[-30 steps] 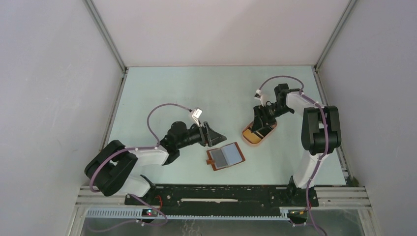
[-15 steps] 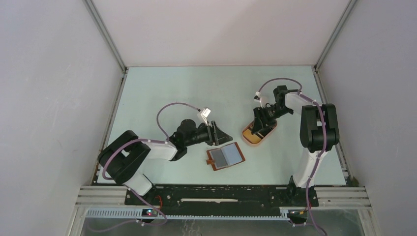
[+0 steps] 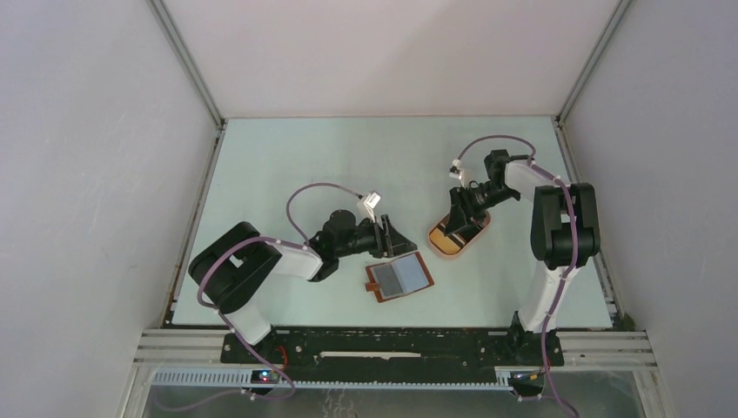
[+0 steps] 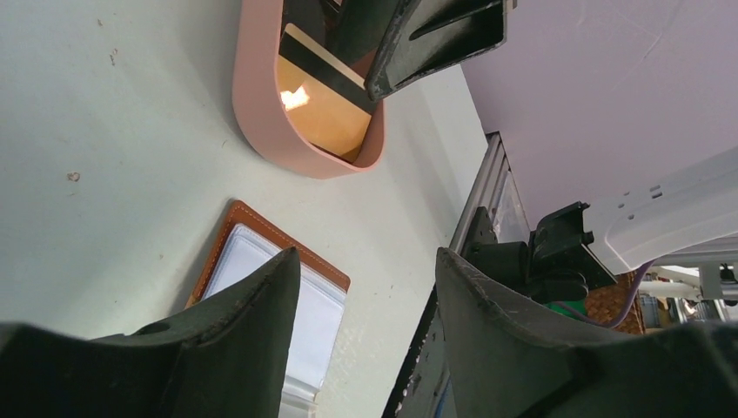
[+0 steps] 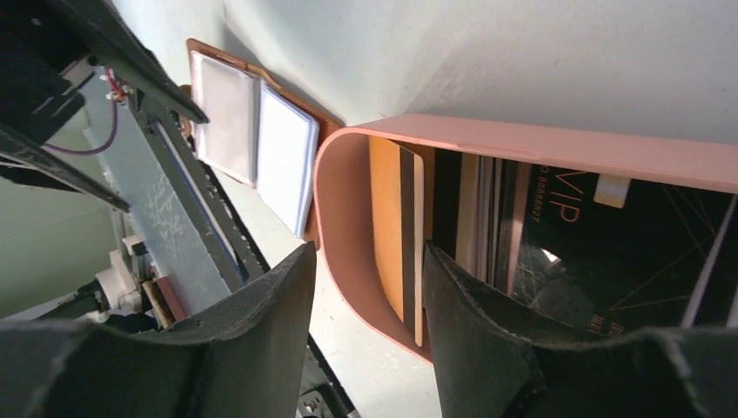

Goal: Put the credit cards into the card holder
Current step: Pick up the credit card from the storage box.

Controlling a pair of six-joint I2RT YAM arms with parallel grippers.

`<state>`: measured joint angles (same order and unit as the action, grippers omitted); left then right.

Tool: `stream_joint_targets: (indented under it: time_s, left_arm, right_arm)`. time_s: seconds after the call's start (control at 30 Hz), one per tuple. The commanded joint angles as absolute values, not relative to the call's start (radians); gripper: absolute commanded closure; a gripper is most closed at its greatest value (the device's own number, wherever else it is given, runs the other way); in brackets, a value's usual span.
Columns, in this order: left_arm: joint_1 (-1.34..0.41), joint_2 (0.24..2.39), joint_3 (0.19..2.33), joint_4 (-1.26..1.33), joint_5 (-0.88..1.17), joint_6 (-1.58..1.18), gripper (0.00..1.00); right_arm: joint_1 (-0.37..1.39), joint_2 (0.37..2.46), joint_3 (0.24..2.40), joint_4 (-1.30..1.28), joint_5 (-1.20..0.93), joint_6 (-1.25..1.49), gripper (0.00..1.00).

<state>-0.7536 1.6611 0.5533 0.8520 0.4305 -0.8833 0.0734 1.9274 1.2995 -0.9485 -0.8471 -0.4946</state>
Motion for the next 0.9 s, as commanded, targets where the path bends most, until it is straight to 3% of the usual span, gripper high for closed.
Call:
stream_joint_targets:
  time_s: [0.0, 0.2, 0.57, 0.7, 0.87]
  left_arm:
    - [-0.764, 1.678, 0.604, 0.879, 0.443, -0.894, 0.37]
    - [-0.769, 1.691, 0.616, 0.879, 0.451, -0.897, 0.37]
    - [-0.772, 1.704, 0.625, 0.879, 0.455, -0.900, 0.36]
    - [-0.772, 1.700, 0.622, 0.879, 0.454, -0.900, 0.36]
    - [-0.773, 1.695, 0.620, 0.880, 0.455, -0.896, 0.37]
  right_arm:
    - [0.075, 1.949, 1.337, -0.998, -0.920, -0.522, 0.43]
    - [0.076, 1.978, 1.360, -1.053, -0.984, -0.546, 0.45]
    - [0.097, 2.015, 1.361, -1.026, -0.903, -0.488, 0.52]
    - [0.100, 2.009, 1.361, -1.013, -0.891, -0.463, 0.65]
    - [0.070, 1.986, 1.362, -1.008, -0.903, -0.447, 0.89]
